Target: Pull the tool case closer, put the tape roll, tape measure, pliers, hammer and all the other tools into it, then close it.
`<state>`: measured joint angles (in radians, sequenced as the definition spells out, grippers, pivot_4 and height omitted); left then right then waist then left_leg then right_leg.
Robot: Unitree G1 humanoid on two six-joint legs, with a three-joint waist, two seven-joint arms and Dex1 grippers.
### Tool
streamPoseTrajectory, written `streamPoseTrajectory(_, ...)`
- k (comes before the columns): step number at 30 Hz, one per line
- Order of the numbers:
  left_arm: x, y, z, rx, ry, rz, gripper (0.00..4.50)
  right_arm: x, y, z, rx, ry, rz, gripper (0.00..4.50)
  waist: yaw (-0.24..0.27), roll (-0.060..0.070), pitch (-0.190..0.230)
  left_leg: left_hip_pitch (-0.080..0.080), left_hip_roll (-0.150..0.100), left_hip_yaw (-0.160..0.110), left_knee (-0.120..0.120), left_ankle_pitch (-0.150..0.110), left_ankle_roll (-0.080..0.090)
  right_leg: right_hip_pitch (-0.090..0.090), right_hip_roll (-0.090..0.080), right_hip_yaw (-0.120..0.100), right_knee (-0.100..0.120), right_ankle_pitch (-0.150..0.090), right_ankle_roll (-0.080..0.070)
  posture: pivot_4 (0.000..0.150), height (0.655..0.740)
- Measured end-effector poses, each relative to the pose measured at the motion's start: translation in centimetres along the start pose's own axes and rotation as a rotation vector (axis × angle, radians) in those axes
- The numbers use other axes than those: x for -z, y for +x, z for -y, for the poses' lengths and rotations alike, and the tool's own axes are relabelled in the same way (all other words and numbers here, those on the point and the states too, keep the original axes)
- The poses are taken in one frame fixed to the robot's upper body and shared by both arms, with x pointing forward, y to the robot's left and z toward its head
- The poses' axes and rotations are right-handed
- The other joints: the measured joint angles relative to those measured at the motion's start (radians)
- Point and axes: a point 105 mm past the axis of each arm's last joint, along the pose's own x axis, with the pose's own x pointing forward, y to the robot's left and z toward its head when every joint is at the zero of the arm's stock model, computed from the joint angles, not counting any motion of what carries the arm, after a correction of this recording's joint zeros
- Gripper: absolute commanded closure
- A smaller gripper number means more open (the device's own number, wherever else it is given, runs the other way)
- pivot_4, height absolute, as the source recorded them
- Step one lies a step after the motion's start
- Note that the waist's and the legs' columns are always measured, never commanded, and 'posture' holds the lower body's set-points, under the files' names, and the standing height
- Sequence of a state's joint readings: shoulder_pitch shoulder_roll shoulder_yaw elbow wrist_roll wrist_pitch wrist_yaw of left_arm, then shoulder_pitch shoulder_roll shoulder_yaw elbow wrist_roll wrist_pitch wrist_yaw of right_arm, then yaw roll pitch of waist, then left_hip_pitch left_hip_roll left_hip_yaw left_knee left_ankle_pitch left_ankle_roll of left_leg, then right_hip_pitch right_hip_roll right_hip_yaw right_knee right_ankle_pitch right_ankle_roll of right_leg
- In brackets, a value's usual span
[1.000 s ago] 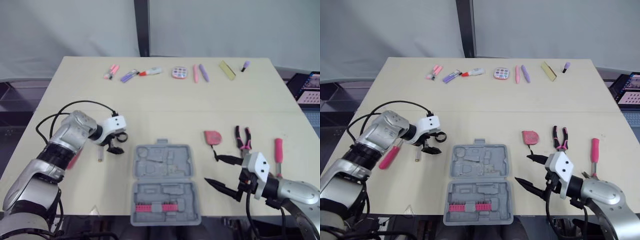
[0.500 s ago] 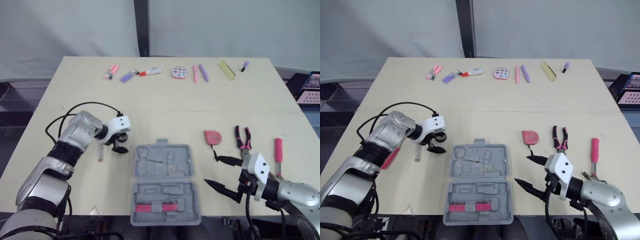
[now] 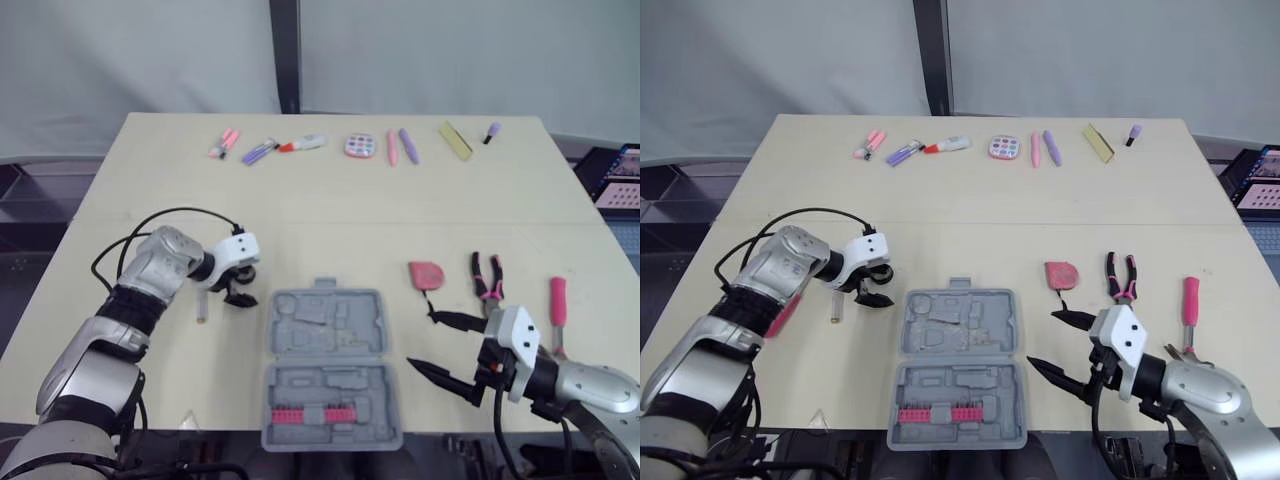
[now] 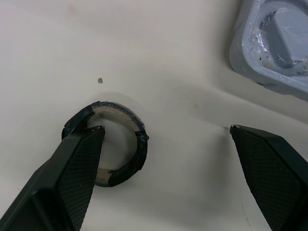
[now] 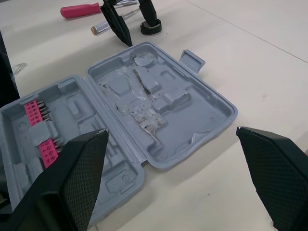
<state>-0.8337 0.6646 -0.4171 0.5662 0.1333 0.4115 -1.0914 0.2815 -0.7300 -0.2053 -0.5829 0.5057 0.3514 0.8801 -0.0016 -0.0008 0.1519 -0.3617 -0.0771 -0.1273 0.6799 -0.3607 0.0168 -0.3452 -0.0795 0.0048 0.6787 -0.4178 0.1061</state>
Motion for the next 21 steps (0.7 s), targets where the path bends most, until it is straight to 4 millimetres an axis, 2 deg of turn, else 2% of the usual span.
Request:
streamPoseTrajectory(2, 0.0, 0.0, 0.0, -0.001, -0.004, 0.004, 0.02, 0.0, 0.0, 0.0, 0.0, 0.0, 0.001, 0.01, 0.0, 0.0, 0.0, 0.0, 0.0, 0.0, 0.0, 0.0, 0.0, 0.0, 0.0, 0.0, 0.0, 0.0, 0.0, 0.15, 0.74)
streamPoseTrajectory(5, 0.1, 0.0, 0.0, -0.005, -0.005, 0.008, 0.84, 0.0, 0.0, 0.0, 0.0, 0.0, 0.001, 0.0, 0.0, 0.0, 0.0, 0.0, 0.0, 0.0, 0.0, 0.0, 0.0, 0.0, 0.0, 0.0, 0.0, 0.0, 0.0, 0.15, 0.74)
streamPoseTrajectory(7, 0.2, 0.0, 0.0, -0.008, -0.007, 0.01, 1.74, 0.0, 0.0, 0.0, 0.0, 0.0, 0.001, 0.0, 0.0, 0.0, 0.0, 0.0, 0.0, 0.0, 0.0, 0.0, 0.0, 0.0, 0.0, 0.0, 0.0, 0.0, 0.0, 0.15, 0.74)
streamPoseTrajectory(12, 0.5, 0.0, 0.0, -0.012, -0.017, 0.009, 4.37, 0.0, 0.0, 0.0, 0.0, -0.001, 0.001, 0.0, 0.0, 0.0, 0.0, 0.0, 0.0, 0.0, 0.0, 0.0, 0.0, 0.0, 0.0, 0.0, 0.0, 0.0, 0.0, 0.15, 0.74)
streamPoseTrajectory(21, 1.4, -0.5, 0.1, -0.028, -0.042, 0.018, 4.45, -0.2, 0.1, 0.2, 0.004, -0.016, 0.001, 0.0, -0.004, 0.0, 0.0, 0.0, 0.001, 0.0, 0.0, 0.0, 0.0, -0.001, 0.0, 0.0, 0.001, 0.0, 0.0, 0.15, 0.74)
